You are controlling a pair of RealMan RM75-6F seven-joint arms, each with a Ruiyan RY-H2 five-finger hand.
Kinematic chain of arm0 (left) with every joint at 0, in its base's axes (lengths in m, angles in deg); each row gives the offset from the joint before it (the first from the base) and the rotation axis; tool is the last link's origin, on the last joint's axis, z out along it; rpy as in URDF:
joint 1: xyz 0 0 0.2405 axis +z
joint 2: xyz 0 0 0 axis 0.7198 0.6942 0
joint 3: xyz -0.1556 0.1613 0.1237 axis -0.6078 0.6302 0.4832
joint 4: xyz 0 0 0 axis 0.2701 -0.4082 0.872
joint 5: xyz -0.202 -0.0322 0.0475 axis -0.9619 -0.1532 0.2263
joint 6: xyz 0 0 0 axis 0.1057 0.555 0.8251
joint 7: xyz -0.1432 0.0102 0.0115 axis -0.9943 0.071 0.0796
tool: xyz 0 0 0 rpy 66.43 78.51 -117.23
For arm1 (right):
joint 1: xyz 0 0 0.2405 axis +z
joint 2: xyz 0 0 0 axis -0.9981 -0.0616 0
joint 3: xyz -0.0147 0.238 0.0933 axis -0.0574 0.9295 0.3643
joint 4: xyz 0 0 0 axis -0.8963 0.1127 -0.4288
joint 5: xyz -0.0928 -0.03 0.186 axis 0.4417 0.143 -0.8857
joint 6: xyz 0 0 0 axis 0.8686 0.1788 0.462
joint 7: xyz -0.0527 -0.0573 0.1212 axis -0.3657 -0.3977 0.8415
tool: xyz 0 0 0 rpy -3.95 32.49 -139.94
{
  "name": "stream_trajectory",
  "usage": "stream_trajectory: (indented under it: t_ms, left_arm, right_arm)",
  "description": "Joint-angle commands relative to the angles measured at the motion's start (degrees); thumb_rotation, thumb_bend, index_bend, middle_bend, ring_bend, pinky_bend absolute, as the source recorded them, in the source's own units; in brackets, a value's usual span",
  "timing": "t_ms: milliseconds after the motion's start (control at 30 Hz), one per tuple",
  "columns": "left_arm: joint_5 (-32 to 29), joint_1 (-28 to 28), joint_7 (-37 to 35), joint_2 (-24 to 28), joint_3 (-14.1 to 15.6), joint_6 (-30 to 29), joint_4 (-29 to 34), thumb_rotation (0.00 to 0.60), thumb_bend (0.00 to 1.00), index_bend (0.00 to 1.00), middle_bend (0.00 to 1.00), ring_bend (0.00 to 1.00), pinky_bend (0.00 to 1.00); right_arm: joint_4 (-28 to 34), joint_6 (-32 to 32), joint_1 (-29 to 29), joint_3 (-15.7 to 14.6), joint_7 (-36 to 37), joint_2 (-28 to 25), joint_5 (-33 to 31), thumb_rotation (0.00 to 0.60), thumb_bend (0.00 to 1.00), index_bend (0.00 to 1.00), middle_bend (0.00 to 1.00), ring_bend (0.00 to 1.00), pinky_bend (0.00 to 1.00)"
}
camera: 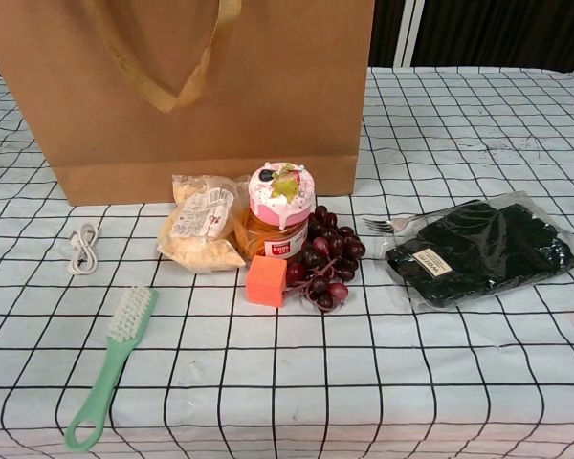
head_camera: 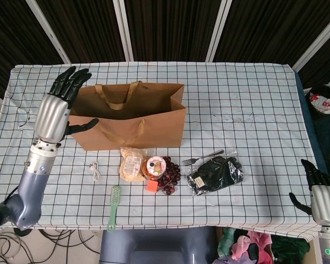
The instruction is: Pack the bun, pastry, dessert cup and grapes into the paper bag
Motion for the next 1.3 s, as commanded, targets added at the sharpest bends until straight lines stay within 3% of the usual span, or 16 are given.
stream_trajectory:
  t_ms: [33, 233, 300, 500, 700, 833, 1033, 1300]
  left_arm:
    - [5.9, 6.3, -3.1, 3.7, 4.3, -7.0, 3.0, 0.6, 0.04, 0.13, 0.11, 0.01, 0.13]
    - [15.3, 15.0, -12.3, 8.7, 15.5, -12.0, 3.4, 0.6, 0.05, 0.15, 0.12, 0.01, 0.13]
    - [19.3, 16.9, -16.2, 9.2, 18.8, -13.8, 0.7, 0.6, 0.05, 0.17, 0.13, 0.01, 0.13]
    - [24.8, 21.5, -19.9, 2.3, 24.3, -19.2, -14.4, 0.6, 0.05, 0.18, 0.14, 0.01, 0.14]
    - [27.3, 21.3, -21.5, -1.2, 27.7, -16.5, -21.4, 0.6, 0.05, 0.18, 0.14, 0.01, 0.14]
    - [27.8, 19.9, -18.9, -2.7, 28.6, -12.2, -22.9, 0.6, 0.05, 0.17, 0.15, 0.01, 0.14]
    - [25.5, 15.4, -16.8, -7.3, 27.0, -3.0, -23.5, 0.6, 0.05, 0.15, 0.14, 0.01, 0.14]
    - [20.6, 6.8, -13.7, -14.4, 21.3, 8.6, -25.6, 0.6, 0.05, 0.14, 0.13, 0.0, 0.15]
  right_arm:
    - [0.0, 0.1, 0.0, 0.0, -0.1, 0.1, 0.0, 0.6, 0.2, 0.03, 0.1, 0.19, 0.23]
    - [0.3, 0.4, -0.1, 0.1, -0.7, 0.2, 0.0, 0.6, 0.2, 0.03, 0.1, 0.19, 0.23]
    - [0.4, 0.4, -0.1, 0.1, -0.9, 0.2, -0.1, 0.6, 0.2, 0.03, 0.1, 0.19, 0.23]
    - [0.2, -0.1, 0.0, 0.0, -1.9, 0.7, -0.2, 0.6, 0.2, 0.04, 0.1, 0.19, 0.23]
    - [0.5, 0.1, 0.0, 0.0, -2.1, 0.7, -0.2, 0.6, 0.2, 0.04, 0.1, 0.19, 0.23]
    - [0.4, -0.1, 0.0, 0.1, -2.1, 0.8, -0.4, 0.6, 0.2, 0.04, 0.1, 0.19, 0.23]
    - [0.1, -0.6, 0.1, 0.0, -1.9, 0.9, -0.6, 0.6, 0.2, 0.04, 0.1, 0.19, 0.23]
    - [-0.4, -0.7, 0.0, 0.3, -1.1, 0.6, -1.3, 0.6, 0.2, 0.04, 0.1, 0.19, 0.23]
